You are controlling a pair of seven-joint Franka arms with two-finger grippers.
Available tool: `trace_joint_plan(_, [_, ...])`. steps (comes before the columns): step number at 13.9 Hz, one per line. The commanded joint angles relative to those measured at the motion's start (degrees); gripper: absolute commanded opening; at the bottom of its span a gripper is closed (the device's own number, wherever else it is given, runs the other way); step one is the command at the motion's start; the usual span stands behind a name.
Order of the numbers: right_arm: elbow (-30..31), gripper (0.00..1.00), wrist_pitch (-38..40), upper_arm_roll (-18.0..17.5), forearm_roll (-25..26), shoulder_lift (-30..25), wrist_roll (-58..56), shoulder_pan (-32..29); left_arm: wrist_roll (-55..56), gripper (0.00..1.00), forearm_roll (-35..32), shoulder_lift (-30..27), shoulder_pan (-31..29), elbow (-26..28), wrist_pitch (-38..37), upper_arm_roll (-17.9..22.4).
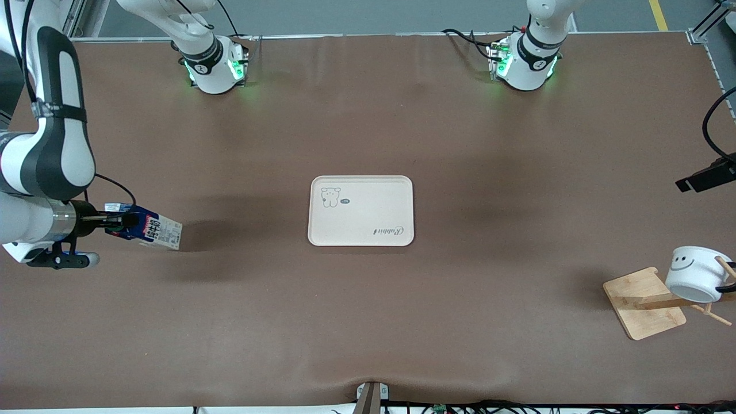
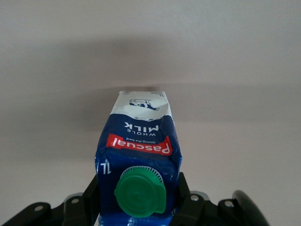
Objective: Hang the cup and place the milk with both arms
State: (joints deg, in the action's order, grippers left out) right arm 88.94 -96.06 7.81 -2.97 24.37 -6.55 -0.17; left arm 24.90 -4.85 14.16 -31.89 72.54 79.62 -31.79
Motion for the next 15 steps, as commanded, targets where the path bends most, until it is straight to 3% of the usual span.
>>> trace_joint_plan(1, [4.21,0.04,-0.89,-1.30,1.13,-1.61,-1.89,-2.03,-2.92,1.00,-0.95,-2.73,-0.72,0.94,-1.31,-0.64])
trace_joint_plan(4, [7.46,0.04,-1.15,-1.30,1.04,-1.61,-1.89,-2.91,-3.37,1.00,-0.95,-5.18,-0.02,1.11,-2.19,-0.29])
trace_joint_plan(6, [7.74,0.04,-0.45,-1.13,1.56,-1.87,-1.89,-3.17,-5.39,1.00,-0.78,-6.69,3.83,2.69,-2.28,1.72])
trace_joint_plan(9, [7.74,0.04,0.78,-1.13,2.79,-2.05,-1.80,-3.43,-8.45,1.00,-0.16,-8.18,18.39,4.27,-1.76,16.63])
trace_joint_plan(12, [8.44,0.08,0.61,-1.13,2.80,-1.78,-1.80,-4.05,-10.22,1.00,0.54,-8.80,27.82,6.29,-0.61,26.84])
trace_joint_plan(13, [8.44,0.22,0.52,-1.13,2.80,-1.69,-1.80,-4.05,-11.36,1.00,0.54,-9.76,30.81,8.21,0.26,30.09])
trace_joint_plan(15, [8.35,0.92,0.43,-1.13,2.80,-1.61,-1.80,-3.79,-14.52,1.00,0.72,-13.18,33.73,13.83,3.50,34.41])
